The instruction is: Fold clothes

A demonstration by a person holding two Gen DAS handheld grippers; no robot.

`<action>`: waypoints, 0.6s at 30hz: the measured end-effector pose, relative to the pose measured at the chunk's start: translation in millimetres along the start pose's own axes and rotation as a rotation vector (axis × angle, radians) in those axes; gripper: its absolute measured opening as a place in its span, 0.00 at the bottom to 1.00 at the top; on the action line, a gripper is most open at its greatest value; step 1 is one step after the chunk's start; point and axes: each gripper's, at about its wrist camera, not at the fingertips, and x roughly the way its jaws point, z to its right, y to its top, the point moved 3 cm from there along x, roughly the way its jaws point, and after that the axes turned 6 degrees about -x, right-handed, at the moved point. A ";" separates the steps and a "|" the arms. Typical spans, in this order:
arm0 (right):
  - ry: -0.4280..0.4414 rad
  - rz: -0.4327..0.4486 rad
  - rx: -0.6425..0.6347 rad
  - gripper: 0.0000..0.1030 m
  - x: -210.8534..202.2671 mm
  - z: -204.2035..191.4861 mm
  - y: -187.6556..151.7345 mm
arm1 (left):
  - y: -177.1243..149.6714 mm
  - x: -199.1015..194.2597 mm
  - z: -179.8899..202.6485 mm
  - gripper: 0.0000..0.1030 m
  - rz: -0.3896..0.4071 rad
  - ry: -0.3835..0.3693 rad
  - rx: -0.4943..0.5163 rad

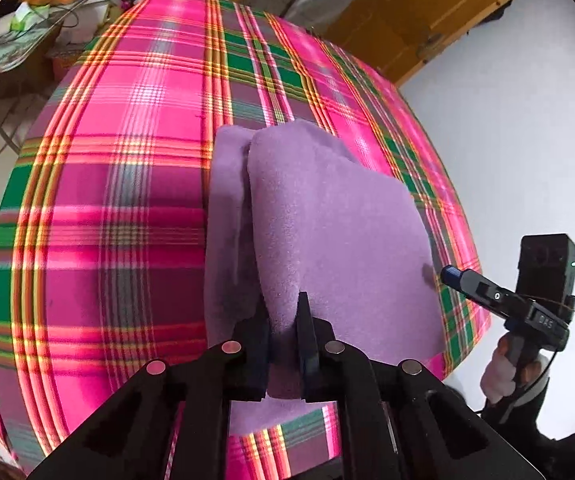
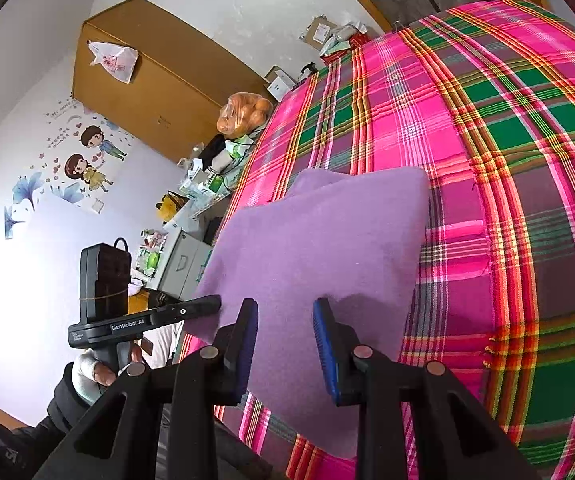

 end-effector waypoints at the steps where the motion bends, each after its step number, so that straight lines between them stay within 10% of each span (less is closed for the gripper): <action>1: 0.001 -0.002 0.000 0.29 0.5 0.9 -0.5 | -2.1 3.9 -4.1 0.10 -0.021 0.002 -0.011; 18: -0.029 0.031 -0.033 0.29 8.7 4.1 5.4 | 0.2 -4.7 -16.6 0.23 -0.030 0.054 0.013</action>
